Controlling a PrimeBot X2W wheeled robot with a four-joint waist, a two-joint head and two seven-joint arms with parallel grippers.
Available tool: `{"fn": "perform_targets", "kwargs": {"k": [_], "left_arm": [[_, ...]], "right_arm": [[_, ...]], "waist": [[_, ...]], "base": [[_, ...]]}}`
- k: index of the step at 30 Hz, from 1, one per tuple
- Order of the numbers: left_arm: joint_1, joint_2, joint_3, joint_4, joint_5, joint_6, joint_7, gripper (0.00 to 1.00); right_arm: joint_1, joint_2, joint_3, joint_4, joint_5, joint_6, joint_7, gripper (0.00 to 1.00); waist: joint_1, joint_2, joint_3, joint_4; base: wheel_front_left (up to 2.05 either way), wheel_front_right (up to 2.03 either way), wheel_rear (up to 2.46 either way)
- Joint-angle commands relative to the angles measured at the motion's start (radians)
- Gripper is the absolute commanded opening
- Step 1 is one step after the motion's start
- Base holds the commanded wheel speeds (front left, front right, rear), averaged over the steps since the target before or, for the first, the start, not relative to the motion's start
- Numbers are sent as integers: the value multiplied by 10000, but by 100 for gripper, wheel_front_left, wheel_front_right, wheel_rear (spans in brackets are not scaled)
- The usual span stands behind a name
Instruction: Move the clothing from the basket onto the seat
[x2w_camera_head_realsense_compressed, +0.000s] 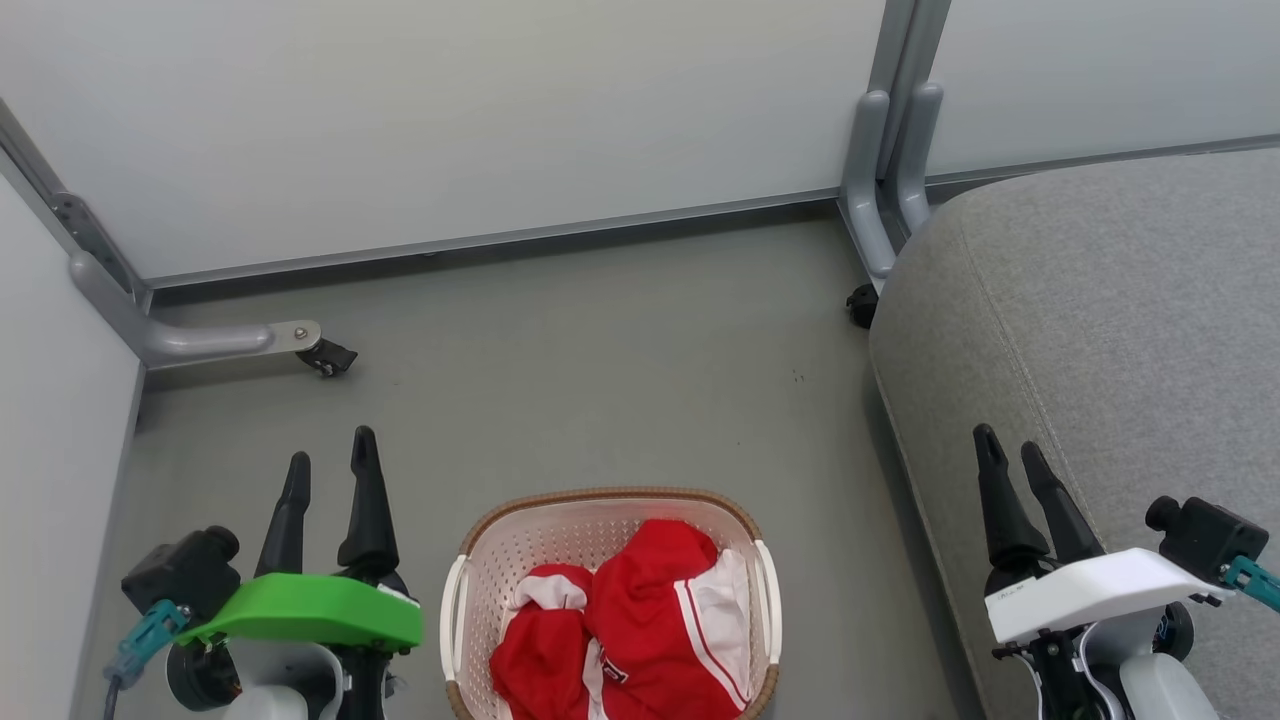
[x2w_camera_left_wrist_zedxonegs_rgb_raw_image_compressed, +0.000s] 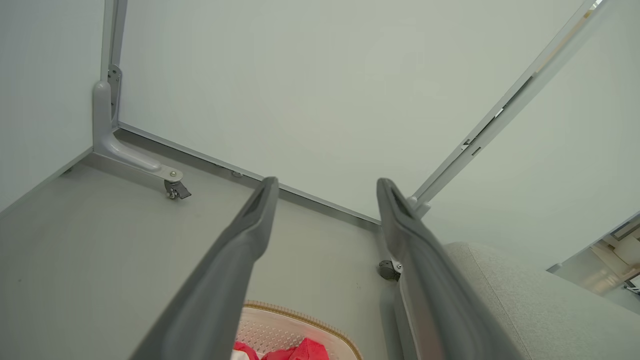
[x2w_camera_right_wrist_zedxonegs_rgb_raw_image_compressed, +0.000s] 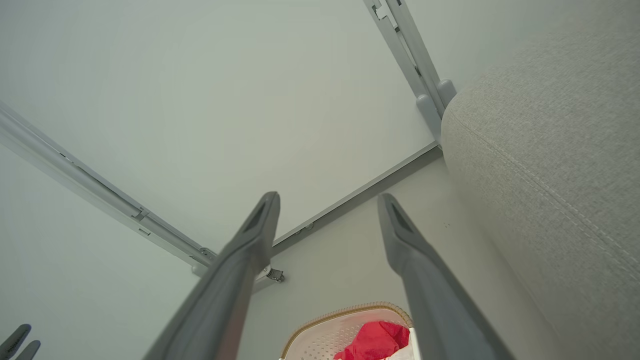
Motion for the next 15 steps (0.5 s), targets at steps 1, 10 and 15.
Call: {"fn": "perform_targets", "kwargs": {"k": [1, 10, 15], "left_arm": [[-142, 68, -77, -70, 348, 65, -95, 100], [-157, 77, -309, 33, 1382, 174, -336, 100], [-131, 82, -411, 72, 1920, 266, -462, 100]], "right_arm": [[-64, -68, 47, -67, -360, 2, -117, 100], [-29, -78, 167, -60, -1381, 2, -365, 100], [7, -81, 231, -14, -1921, 2, -485, 100]], "waist": [[-1, 0, -5, 5], [-1, 0, -17, 52], [-1, 0, -35, 77]], "base": [[0, 0, 0], [0, 0, 0], [0, 0, 0]]}}
